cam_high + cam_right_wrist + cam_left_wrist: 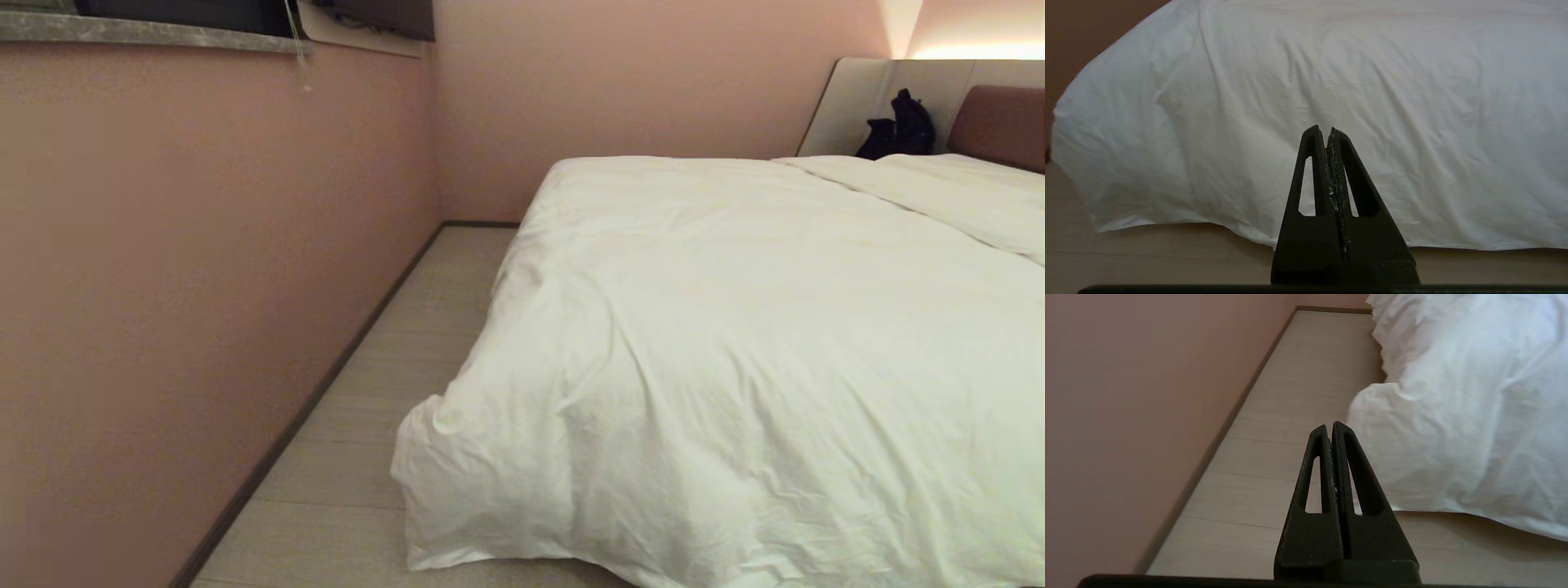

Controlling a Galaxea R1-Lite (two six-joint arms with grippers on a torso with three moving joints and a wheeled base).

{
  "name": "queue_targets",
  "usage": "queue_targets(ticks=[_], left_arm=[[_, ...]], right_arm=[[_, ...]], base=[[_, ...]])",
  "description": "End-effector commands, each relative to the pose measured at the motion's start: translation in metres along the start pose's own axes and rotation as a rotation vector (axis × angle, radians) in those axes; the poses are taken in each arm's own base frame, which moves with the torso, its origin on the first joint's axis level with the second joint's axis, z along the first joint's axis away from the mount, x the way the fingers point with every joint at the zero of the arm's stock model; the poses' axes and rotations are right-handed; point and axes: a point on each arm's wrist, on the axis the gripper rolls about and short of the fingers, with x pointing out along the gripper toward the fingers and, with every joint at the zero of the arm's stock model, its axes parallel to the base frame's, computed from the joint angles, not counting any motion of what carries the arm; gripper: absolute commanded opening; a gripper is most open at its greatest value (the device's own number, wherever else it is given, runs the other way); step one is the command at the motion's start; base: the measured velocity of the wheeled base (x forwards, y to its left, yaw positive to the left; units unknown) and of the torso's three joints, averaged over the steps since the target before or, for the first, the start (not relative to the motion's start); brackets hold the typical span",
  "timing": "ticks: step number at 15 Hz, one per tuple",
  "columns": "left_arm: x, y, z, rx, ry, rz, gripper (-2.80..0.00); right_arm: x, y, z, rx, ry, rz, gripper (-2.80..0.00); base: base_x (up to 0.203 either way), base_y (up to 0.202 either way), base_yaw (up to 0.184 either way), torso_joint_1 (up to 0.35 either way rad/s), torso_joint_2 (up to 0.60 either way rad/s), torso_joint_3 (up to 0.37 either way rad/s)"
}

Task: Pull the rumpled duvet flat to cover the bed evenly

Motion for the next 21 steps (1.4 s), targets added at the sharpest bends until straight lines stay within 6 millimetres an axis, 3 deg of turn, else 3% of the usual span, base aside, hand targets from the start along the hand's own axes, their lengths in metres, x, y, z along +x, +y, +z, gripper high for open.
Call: queue_targets(ticks=[1, 11, 21], left_arm=[[0.0, 0.0, 0.0, -0.001, 0.0, 0.0, -2.8], [0.0, 0.0, 0.0, 0.001, 0.0, 0.0, -2.8], [0.0, 0.0, 0.0, -0.005, 0.0, 0.0, -2.8]], right_arm=[[0.0, 0.0, 0.0, -0.001, -0.001, 0.001, -2.8], [0.0, 0.0, 0.0, -0.001, -0.001, 0.0, -2.8], [0.0, 0.0, 0.0, -0.001, -0.001, 0.0, -2.8]], base=[[0.0, 0.196, 0.002, 0.002, 0.01, 0.002], [0.0, 0.191, 0.001, 0.003, 0.0, 0.003], [0.0, 0.009, 0.001, 0.0, 0.0, 0.001]])
